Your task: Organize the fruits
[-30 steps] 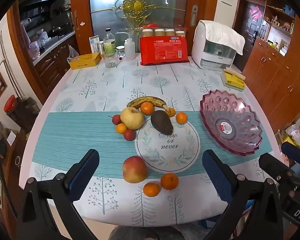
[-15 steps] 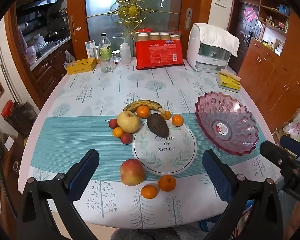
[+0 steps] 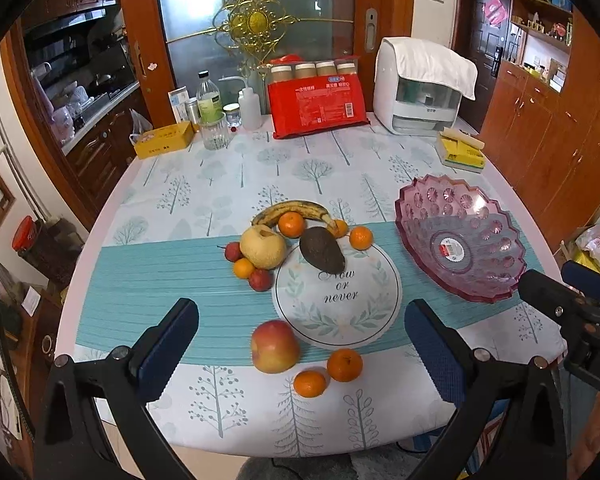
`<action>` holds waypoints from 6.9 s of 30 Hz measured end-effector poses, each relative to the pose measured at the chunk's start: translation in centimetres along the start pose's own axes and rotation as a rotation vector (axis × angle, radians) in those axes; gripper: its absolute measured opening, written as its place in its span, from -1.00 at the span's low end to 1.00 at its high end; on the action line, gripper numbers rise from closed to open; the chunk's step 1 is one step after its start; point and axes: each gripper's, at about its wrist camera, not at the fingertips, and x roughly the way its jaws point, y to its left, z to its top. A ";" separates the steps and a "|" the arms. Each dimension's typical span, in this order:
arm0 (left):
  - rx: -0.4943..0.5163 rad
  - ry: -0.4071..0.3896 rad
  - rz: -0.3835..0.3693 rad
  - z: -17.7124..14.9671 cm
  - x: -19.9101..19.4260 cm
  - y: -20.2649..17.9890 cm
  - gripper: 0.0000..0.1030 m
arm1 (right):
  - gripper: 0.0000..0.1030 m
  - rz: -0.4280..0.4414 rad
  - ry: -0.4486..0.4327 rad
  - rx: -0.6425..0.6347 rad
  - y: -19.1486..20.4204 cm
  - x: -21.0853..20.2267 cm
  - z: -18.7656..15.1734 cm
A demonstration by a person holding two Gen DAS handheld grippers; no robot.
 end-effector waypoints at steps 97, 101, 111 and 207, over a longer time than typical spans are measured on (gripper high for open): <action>-0.188 0.273 0.087 -8.3 10.8 7.9 0.98 | 0.10 0.209 0.274 -0.296 6.3 13.6 -5.8; -0.247 0.349 0.039 -9.5 13.2 8.8 0.89 | 0.05 0.232 0.311 -0.299 6.2 15.0 -6.5; -0.278 0.414 -0.001 -9.7 16.7 8.8 0.85 | -0.05 0.266 0.382 -0.285 6.3 18.0 -7.9; 0.390 0.259 -0.325 7.8 29.7 -22.9 0.60 | 0.17 -0.214 0.158 0.167 -15.5 23.0 0.5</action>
